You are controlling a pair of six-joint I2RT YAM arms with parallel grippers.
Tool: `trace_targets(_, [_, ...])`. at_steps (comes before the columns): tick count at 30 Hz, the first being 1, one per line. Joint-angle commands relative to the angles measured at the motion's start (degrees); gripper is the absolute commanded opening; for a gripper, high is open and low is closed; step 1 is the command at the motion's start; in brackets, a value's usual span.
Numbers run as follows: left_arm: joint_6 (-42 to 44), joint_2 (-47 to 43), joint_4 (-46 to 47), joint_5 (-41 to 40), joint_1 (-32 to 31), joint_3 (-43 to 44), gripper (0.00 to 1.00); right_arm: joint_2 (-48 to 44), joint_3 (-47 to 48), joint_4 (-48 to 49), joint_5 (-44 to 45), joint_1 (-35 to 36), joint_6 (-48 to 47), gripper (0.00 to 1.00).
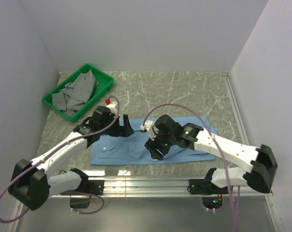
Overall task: Fold and stack the long sleeve shirts
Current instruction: Fold the shirt
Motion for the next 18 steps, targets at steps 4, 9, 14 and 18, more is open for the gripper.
trace_targets(4, [-1.6, 7.9, -4.1, -1.8, -6.8, 4.4, 0.96, -9.7, -1.2, 7.2, 6.4, -3.4, 9.0, 0.67])
trace_targets(9, [-2.5, 11.1, -6.0, -6.4, -9.8, 6.4, 0.95, -8.7, -2.2, 11.5, 11.4, -6.3, 15.3, 0.64])
trace_targets(14, [-2.8, 11.3, -6.6, -7.7, -11.5, 7.2, 0.94, -0.4, -0.4, 11.5, 15.1, -7.2, 22.9, 0.61])
trace_targets(18, [-2.6, 11.8, -7.4, -10.4, -13.3, 7.2, 0.95, 4.9, 1.2, 11.3, 16.3, -7.7, 26.7, 0.6])
